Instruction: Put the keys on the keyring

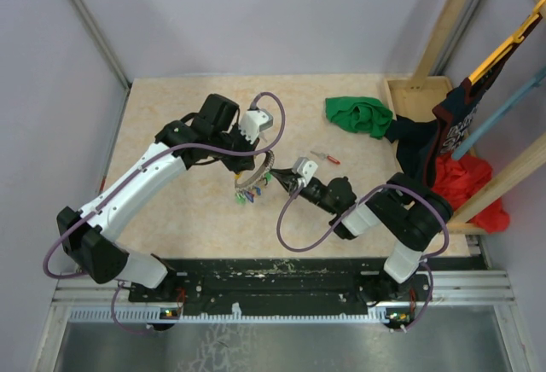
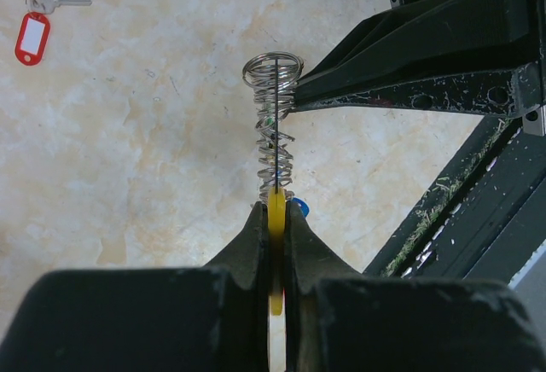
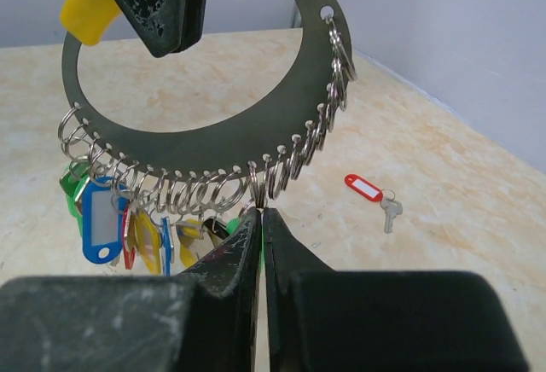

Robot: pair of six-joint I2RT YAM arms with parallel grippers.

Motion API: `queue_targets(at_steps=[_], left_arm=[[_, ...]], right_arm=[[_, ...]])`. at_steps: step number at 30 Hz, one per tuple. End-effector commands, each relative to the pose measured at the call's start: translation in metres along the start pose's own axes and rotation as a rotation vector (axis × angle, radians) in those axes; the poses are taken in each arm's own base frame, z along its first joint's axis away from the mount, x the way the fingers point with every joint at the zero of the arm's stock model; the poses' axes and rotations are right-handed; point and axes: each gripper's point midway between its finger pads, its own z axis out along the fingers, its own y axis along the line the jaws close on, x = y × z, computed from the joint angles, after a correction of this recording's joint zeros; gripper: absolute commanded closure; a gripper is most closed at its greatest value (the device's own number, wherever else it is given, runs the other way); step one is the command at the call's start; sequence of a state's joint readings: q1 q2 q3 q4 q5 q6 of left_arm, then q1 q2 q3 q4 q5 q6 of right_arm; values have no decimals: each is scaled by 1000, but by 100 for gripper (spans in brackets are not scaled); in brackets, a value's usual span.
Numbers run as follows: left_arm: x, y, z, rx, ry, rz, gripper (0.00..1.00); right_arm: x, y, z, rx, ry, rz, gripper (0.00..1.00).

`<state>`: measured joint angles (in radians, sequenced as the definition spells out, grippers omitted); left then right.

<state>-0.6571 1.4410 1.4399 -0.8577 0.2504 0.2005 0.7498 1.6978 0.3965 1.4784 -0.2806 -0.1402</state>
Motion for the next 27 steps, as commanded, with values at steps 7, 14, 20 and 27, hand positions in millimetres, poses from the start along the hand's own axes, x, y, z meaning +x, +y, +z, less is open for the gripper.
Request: queue_targets(at_steps=[7, 14, 20, 27], left_arm=[[-22, -6, -14, 10, -72, 10, 100], [-20, -6, -14, 5, -68, 7, 100], [-20, -7, -12, 15, -66, 2, 100], [-22, -8, -12, 21, -75, -3, 100]], right_arm=[[-22, 3, 2, -10, -85, -21, 95], [-24, 0, 0, 8, -93, -25, 95], [-29, 3, 0, -3, -117, -21, 93], [-31, 7, 2, -24, -122, -14, 92]])
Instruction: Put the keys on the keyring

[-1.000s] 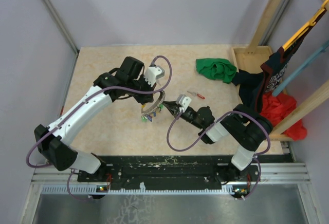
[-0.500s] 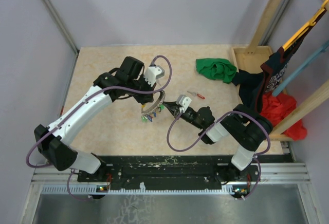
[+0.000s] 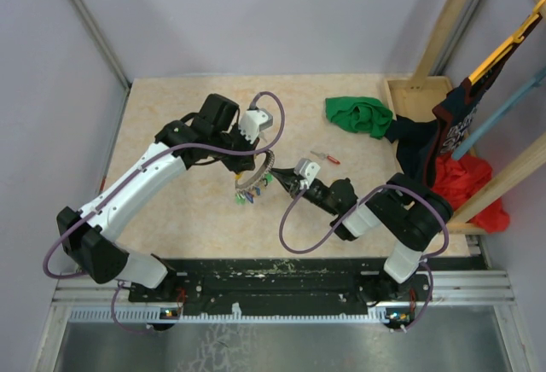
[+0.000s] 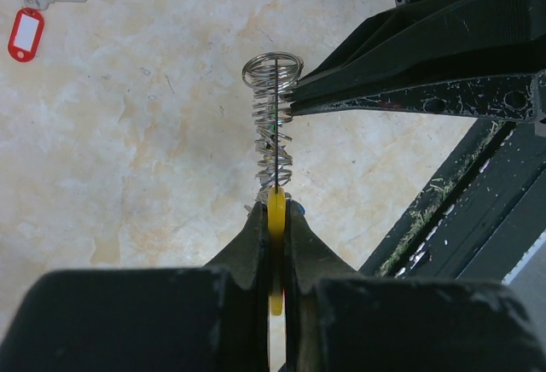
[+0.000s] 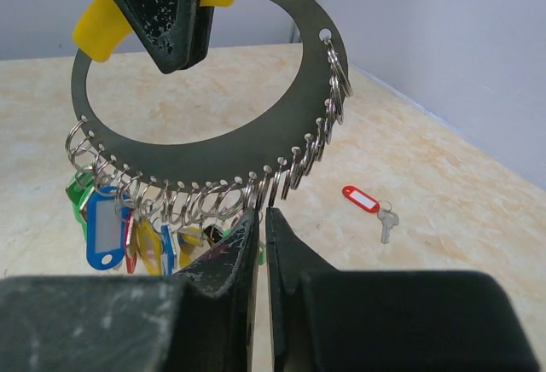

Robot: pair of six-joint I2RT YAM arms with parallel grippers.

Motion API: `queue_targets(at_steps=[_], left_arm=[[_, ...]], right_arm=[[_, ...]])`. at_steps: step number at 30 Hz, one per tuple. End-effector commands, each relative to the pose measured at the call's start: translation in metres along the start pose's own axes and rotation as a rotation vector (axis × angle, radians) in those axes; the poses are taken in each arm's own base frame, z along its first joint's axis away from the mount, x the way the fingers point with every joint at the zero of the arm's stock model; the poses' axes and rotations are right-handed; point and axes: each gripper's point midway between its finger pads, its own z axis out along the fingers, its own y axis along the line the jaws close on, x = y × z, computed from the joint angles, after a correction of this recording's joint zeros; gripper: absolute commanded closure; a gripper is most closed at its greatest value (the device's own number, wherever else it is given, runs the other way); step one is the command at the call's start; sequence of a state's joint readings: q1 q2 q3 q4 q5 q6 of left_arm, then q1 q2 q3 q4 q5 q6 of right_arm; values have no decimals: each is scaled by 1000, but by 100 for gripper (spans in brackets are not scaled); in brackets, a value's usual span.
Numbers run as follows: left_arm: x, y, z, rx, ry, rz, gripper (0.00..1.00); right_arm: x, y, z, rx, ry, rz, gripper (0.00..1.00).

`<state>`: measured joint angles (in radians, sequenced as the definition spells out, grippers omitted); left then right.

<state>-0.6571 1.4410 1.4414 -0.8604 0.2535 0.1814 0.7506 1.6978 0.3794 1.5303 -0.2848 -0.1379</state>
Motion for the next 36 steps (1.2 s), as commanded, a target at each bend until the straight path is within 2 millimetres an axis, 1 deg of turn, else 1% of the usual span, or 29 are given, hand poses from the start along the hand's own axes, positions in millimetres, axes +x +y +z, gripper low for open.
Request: queue_targets(at_steps=[1, 7, 12, 20, 27, 36], left_arm=[[-22, -7, -11, 19, -77, 16, 100], [-24, -8, -11, 24, -82, 10, 100], [-24, -8, -12, 24, -84, 7, 100], [-24, -9, -12, 25, -86, 4, 100], [-23, -9, -11, 27, -82, 1, 100], [-22, -8, -8, 24, -76, -6, 100]], right_arm=[[-23, 6, 5, -26, -88, -5, 92], [-22, 8, 7, -29, -91, 0, 91], [-20, 3, 6, 5, -89, 2, 87], [-16, 0, 5, 35, -81, 12, 85], [-25, 0, 6, 34, -115, 9, 86], [-33, 2, 5, 24, -138, 12, 87]])
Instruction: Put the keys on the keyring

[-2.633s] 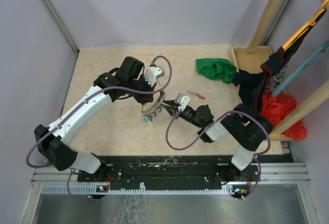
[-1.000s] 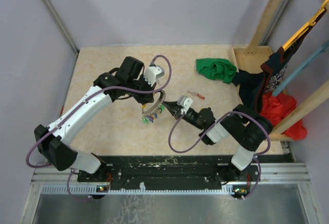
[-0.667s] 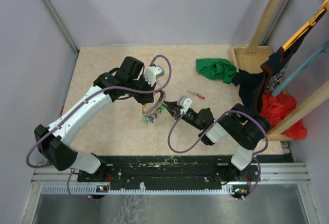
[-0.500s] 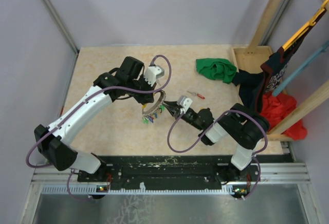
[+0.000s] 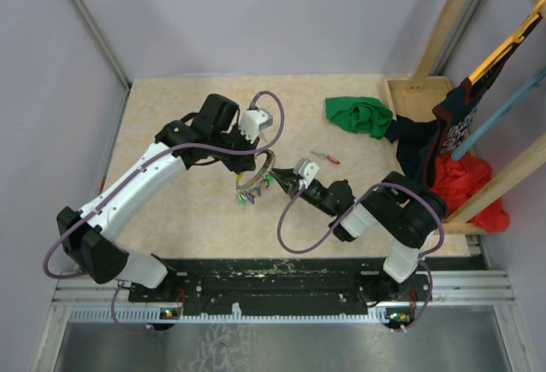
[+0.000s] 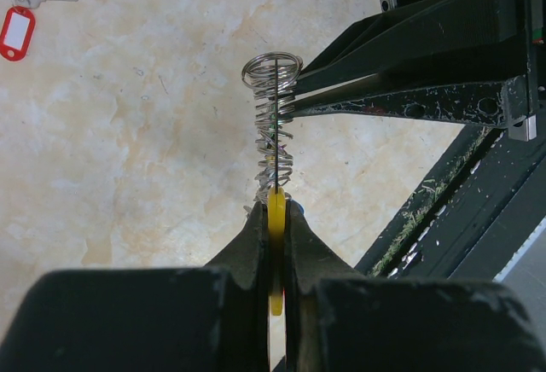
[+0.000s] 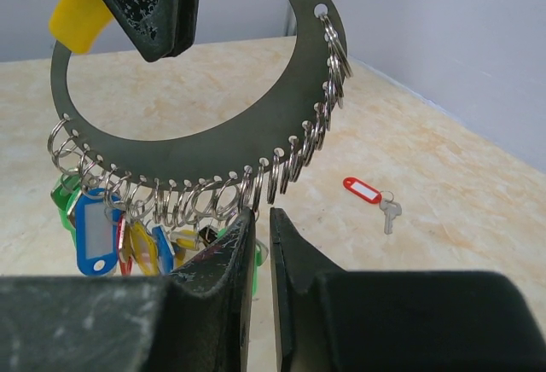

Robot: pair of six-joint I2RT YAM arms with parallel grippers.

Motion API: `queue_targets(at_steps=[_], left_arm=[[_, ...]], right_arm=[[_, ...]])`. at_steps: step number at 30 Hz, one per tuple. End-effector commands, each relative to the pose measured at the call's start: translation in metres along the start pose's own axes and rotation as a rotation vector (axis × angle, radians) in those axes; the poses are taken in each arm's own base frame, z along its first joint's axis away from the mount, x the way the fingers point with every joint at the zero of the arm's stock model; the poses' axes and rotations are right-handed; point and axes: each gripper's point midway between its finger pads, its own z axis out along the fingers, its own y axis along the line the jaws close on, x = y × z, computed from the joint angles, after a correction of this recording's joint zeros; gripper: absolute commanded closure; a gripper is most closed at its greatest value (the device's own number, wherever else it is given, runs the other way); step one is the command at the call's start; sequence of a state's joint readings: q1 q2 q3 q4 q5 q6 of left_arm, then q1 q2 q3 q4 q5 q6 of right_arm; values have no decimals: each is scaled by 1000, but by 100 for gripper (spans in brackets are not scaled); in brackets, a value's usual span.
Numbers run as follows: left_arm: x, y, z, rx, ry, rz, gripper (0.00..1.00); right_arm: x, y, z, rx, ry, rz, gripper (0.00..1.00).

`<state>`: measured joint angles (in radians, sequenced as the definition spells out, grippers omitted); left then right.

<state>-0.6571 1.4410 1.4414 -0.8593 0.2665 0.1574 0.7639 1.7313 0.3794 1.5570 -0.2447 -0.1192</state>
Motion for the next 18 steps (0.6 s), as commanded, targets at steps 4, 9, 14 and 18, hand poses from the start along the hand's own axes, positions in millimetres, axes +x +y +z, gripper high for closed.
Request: queue_targets(at_steps=[4, 9, 14, 18], left_arm=[[-20, -6, -6, 14, -69, 12, 100], [-18, -5, -5, 13, -64, 9, 100], [-14, -5, -4, 13, -55, 7, 100], [-12, -4, -3, 7, -47, 4, 100]], right_arm=[[-44, 3, 5, -3, -161, -8, 88], [-46, 1, 5, 6, -169, -9, 88], [-50, -1, 5, 17, -181, -9, 88], [-54, -4, 3, 37, -189, -14, 88]])
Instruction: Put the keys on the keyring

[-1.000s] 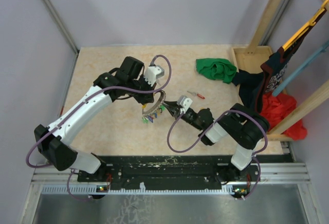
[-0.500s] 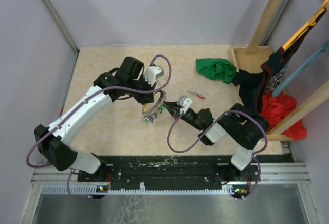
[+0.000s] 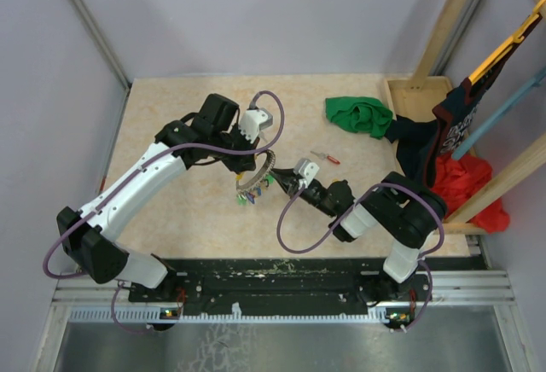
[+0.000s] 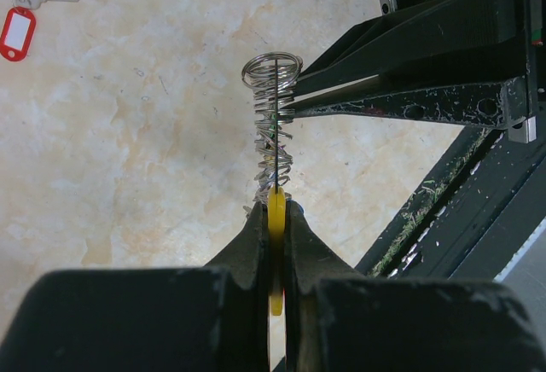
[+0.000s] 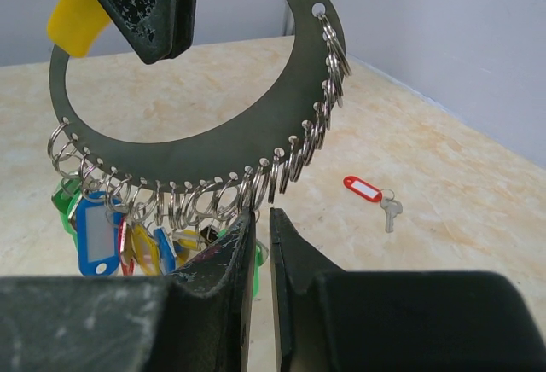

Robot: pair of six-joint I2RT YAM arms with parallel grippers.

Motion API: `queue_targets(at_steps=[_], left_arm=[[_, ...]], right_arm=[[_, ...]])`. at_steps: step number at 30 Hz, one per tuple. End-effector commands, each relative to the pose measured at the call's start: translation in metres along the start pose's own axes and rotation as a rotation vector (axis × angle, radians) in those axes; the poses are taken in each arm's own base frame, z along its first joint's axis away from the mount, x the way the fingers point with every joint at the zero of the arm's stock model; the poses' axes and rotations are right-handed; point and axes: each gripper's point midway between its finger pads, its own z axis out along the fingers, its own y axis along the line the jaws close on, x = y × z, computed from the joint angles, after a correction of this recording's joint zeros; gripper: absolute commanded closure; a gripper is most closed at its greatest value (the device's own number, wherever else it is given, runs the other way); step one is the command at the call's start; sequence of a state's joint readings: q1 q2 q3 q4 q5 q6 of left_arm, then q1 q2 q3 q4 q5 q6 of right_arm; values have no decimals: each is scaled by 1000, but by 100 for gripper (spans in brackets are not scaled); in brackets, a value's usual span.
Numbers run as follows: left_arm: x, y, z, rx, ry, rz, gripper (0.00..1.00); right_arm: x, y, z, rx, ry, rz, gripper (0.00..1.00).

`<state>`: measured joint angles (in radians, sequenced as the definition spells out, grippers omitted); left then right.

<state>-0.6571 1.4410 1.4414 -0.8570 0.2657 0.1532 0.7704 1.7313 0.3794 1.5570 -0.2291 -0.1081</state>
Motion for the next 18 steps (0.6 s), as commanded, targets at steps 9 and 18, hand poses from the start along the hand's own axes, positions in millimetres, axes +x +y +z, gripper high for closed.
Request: queue_targets(at_steps=[9, 18], left_arm=[[-9, -3, -1, 4, -40, 7, 100], [-10, -5, -1, 15, -47, 3, 100]], right_arm=[[-60, 2, 3, -9, -209, -29, 87], [-62, 5, 6, -19, -214, -26, 85]])
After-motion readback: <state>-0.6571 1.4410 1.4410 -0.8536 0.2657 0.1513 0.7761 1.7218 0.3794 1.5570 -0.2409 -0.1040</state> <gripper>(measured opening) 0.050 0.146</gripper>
